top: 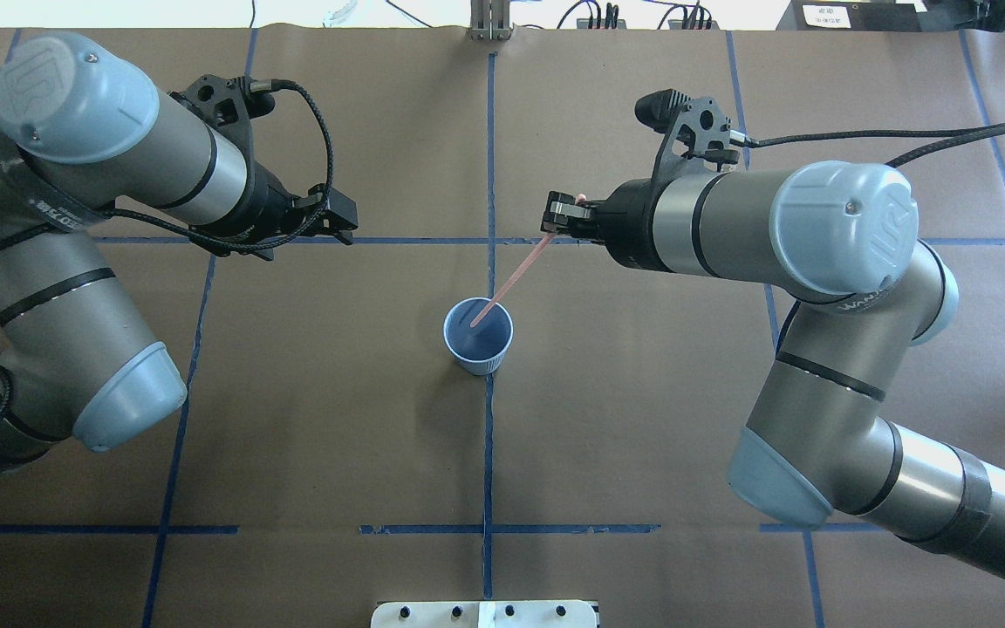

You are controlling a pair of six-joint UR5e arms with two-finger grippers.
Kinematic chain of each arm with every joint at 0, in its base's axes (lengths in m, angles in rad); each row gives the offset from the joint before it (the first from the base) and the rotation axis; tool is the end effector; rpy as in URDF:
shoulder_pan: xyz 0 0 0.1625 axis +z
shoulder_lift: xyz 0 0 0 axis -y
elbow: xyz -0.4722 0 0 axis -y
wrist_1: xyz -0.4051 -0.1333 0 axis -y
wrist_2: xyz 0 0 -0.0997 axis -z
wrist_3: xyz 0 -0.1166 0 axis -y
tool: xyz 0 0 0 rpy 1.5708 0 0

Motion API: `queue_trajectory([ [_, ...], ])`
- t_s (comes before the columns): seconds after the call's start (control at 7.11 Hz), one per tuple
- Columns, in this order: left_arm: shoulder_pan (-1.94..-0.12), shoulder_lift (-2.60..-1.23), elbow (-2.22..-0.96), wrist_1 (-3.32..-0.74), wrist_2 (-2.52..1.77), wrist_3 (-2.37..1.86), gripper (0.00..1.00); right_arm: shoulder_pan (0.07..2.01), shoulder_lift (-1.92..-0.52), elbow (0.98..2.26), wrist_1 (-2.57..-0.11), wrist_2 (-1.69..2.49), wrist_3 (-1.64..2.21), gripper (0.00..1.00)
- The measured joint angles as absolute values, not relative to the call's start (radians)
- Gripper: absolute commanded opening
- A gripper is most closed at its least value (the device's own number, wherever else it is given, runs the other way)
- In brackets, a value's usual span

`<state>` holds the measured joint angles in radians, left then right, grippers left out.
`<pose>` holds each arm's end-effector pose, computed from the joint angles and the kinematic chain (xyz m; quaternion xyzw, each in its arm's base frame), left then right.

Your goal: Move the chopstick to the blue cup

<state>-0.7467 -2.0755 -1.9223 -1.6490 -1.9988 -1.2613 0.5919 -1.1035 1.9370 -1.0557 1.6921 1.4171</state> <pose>0.4108 -0.4959 0.2527 0.0580 0.4757 -0.0958 0.8724 -0.4480 -0.4448 0.2124 0.1829 -0.5976 0.1325 0.7693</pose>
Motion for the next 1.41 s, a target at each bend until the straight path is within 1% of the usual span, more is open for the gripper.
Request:
queue_trajectory([
  [0.14, -0.746, -2.076, -1.922, -1.649, -1.999, -1.262, 1.0, 0.581, -1.104, 1.937, -1.067, 1.691, 1.416, 0.1],
  [0.42, -0.746, -2.075, -1.922, -1.653, -1.999, -1.262, 1.0, 0.555, -1.099, 1.939, -1.101, 1.686, 1.417, 0.99],
  [0.7, -0.746, -2.075, -1.921, -1.668, -2.0, -1.266, 1.0, 0.541, -1.082, 1.958, -1.213, 1.671, 1.42, 1.0],
  [1.12, -0.75, -2.069, -1.92, -1.672, -2.001, -1.245, 1.0, 0.559, -1.077, 1.976, -1.284, 1.714, 1.42, 1.0],
  [1.41, -0.797, -2.013, -1.921, -1.671, -2.005, -1.111, 1.0, 0.714, -1.152, 1.977, -1.315, 1.912, 1.319, 1.0],
])
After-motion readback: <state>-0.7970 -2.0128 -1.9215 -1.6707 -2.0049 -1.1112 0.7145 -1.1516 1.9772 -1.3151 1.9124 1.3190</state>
